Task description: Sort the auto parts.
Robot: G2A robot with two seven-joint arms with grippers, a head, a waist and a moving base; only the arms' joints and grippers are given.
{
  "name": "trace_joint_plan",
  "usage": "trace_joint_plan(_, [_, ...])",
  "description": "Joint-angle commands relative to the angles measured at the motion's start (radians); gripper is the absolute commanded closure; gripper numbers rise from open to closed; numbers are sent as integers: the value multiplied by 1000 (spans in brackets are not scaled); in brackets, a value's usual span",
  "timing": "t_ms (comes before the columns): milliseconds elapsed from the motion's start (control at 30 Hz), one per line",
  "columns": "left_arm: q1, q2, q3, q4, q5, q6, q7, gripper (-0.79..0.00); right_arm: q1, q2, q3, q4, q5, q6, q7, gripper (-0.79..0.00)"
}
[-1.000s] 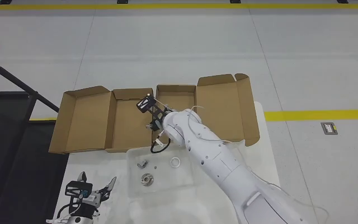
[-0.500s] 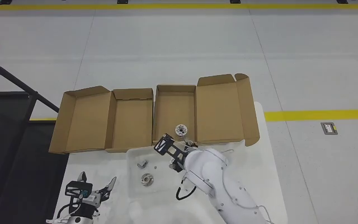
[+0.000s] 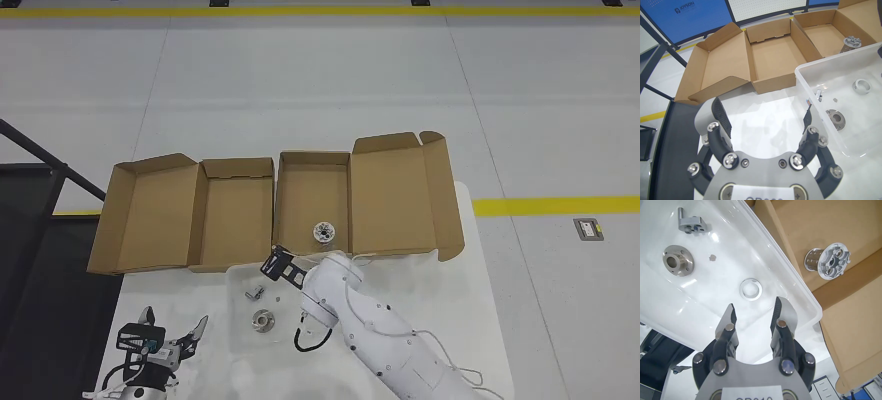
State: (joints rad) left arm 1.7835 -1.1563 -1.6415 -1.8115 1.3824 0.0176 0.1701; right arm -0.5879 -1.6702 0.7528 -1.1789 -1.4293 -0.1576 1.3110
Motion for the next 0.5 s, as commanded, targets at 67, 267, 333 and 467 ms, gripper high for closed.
trace_joint_plan(67, [0, 0, 0, 0, 0, 0, 0, -785, 40, -18, -6, 100, 27, 18, -8, -357])
trace_joint_plan(267, [0, 0, 0, 0, 0, 0, 0, -785, 83, -42, -13, 229, 77, 9, -64, -311])
trace_joint_plan(333, [0, 0, 0, 0, 0, 0, 0, -785, 97, -51, -19, 268, 86, 10, -82, -286])
trace_joint_plan(467, [0, 0, 0, 0, 0, 0, 0, -785, 118, -68, -29, 336, 107, 13, -124, -289])
